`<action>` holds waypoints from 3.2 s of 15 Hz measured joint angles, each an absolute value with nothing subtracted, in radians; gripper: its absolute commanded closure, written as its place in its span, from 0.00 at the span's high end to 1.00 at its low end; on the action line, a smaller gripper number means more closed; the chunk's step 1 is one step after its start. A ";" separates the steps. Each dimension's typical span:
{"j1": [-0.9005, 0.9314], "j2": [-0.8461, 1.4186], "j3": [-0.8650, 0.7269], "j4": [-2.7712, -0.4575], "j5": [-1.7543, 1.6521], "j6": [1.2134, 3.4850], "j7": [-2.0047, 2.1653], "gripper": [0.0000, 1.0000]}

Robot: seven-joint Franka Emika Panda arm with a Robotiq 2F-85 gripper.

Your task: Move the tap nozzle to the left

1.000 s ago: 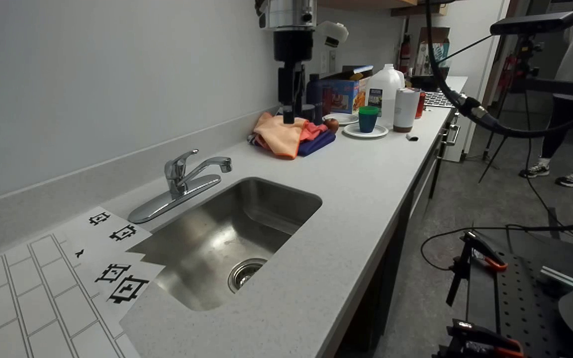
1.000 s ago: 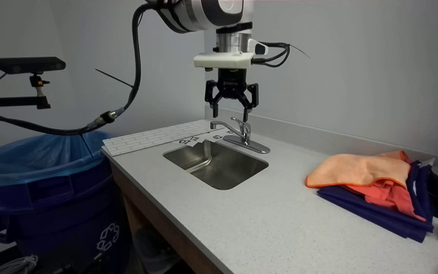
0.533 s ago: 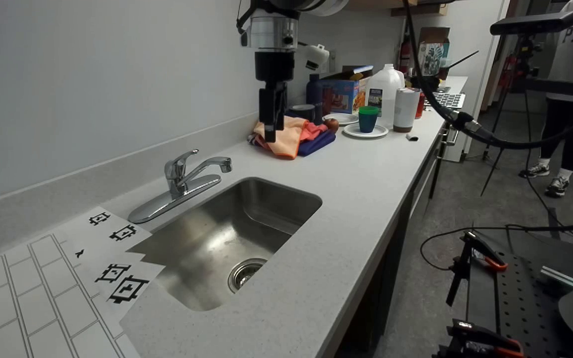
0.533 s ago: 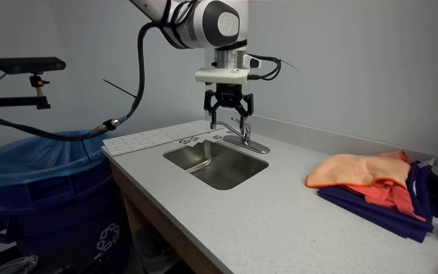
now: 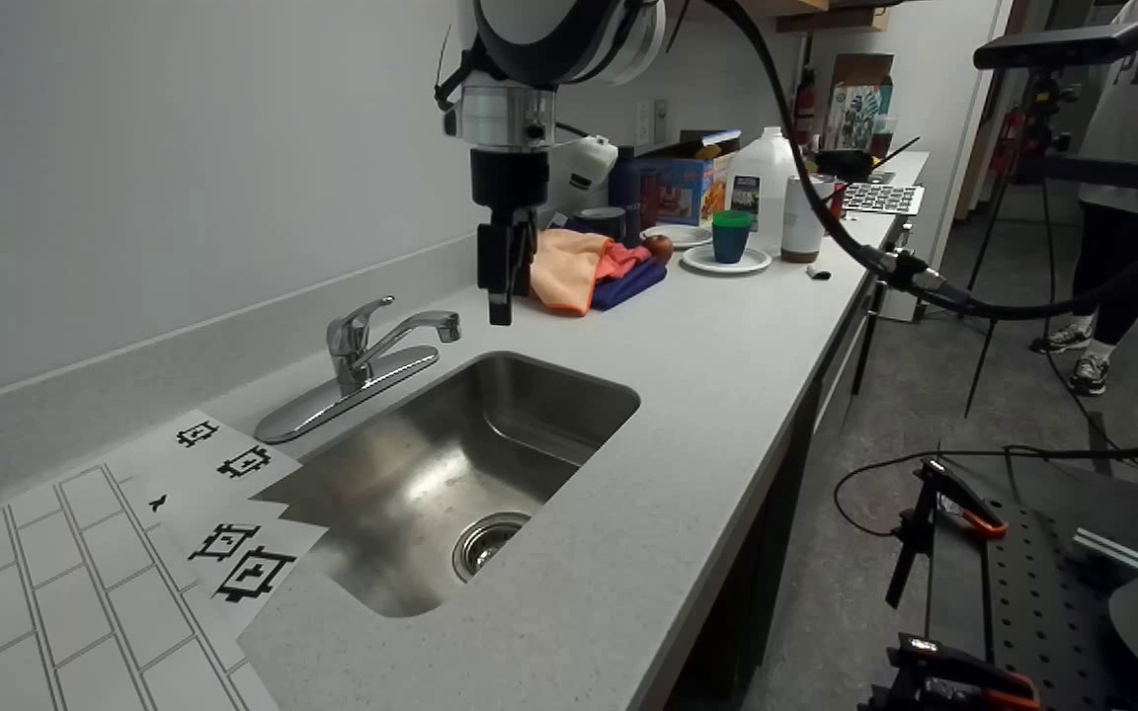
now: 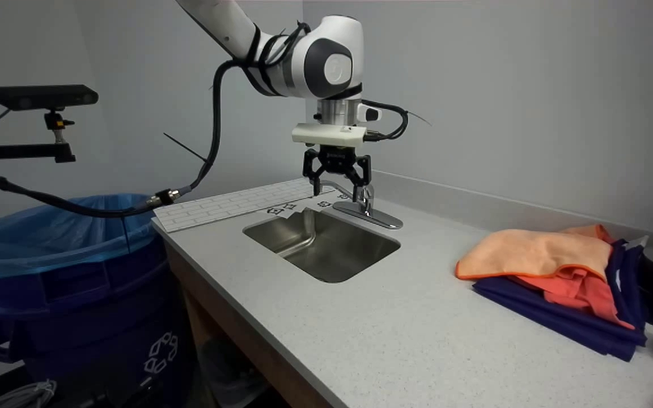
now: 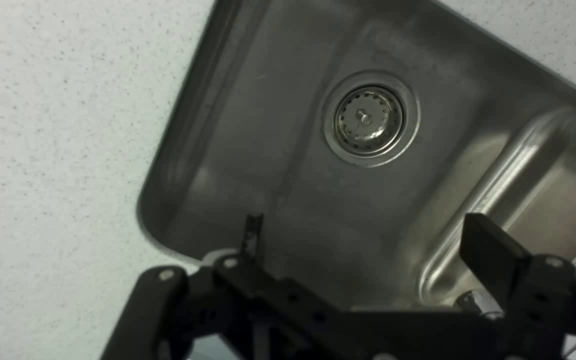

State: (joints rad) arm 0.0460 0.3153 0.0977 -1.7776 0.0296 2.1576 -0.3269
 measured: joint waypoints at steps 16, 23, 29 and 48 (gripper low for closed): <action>0.040 0.358 0.084 -1.759 0.005 2.263 -0.327 1.00; 0.040 0.419 0.087 -1.706 -0.002 2.356 -0.327 1.00; 0.039 0.458 0.117 -1.660 0.057 2.354 -0.328 1.00; 0.041 0.600 0.231 -1.511 0.188 2.353 -0.328 1.00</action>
State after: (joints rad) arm 0.0412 0.5998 0.2309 -1.5110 0.1882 2.3528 -0.3280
